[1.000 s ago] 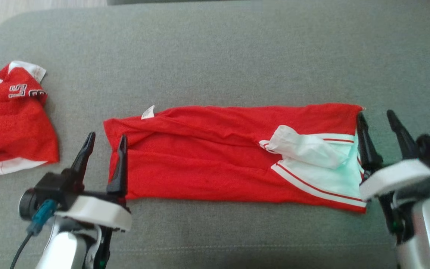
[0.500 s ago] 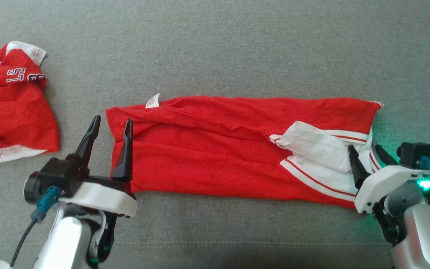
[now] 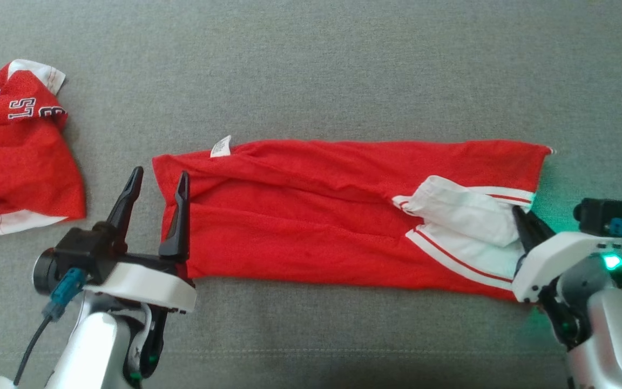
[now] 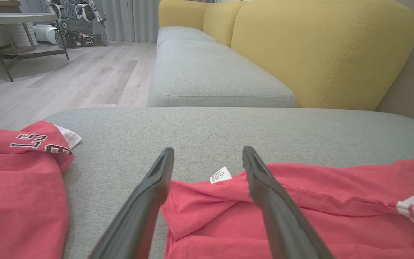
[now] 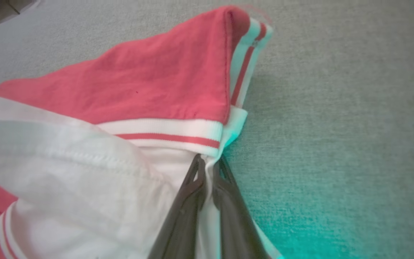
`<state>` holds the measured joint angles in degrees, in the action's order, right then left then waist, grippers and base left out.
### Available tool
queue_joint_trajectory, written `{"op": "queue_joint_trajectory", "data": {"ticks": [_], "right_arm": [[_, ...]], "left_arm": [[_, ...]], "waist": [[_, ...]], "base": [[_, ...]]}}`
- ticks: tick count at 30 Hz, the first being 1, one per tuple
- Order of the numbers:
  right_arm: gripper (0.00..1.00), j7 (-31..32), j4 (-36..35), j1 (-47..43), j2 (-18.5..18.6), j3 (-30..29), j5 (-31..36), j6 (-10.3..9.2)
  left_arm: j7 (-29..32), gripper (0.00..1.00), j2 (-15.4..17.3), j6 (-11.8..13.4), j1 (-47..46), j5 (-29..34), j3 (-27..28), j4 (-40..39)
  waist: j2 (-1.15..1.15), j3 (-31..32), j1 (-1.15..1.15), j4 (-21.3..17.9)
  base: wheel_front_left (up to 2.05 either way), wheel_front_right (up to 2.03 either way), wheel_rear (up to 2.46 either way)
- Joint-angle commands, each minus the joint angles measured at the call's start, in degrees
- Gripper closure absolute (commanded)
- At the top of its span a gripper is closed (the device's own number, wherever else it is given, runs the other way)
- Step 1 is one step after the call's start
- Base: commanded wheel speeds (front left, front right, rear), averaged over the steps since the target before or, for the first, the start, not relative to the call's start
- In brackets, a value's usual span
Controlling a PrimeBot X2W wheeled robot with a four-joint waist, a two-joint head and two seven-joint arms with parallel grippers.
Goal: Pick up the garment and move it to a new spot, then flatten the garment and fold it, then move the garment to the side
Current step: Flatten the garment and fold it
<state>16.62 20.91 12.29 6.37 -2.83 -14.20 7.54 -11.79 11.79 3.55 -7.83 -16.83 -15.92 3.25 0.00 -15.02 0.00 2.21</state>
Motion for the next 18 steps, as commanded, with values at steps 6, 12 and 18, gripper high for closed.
{"op": "queue_joint_trajectory", "data": {"ticks": [6,12,18], "right_arm": [[1.00,-1.23,-3.75,-1.44,3.44,-2.92,-0.78,-0.05],[1.00,-1.04,-6.32,-3.57,5.90,-6.83,-1.18,-0.05],[1.00,0.46,-9.53,-4.47,7.30,-7.80,-2.23,-0.05]], "left_arm": [[-0.86,0.00,1.20,0.75,-1.72,-0.56,2.14,-1.82],[-0.80,0.00,1.33,1.11,-1.31,-0.70,1.96,-2.30],[-0.78,0.00,1.52,1.43,-0.88,-1.01,1.98,-2.32]], "waist": [[0.00,0.69,0.00,-0.66],[0.00,1.09,0.00,-1.18],[0.00,1.98,0.00,-1.72]], "base": [[0.00,0.00,0.00],[0.00,0.00,0.00],[0.00,0.00,0.00]]}}
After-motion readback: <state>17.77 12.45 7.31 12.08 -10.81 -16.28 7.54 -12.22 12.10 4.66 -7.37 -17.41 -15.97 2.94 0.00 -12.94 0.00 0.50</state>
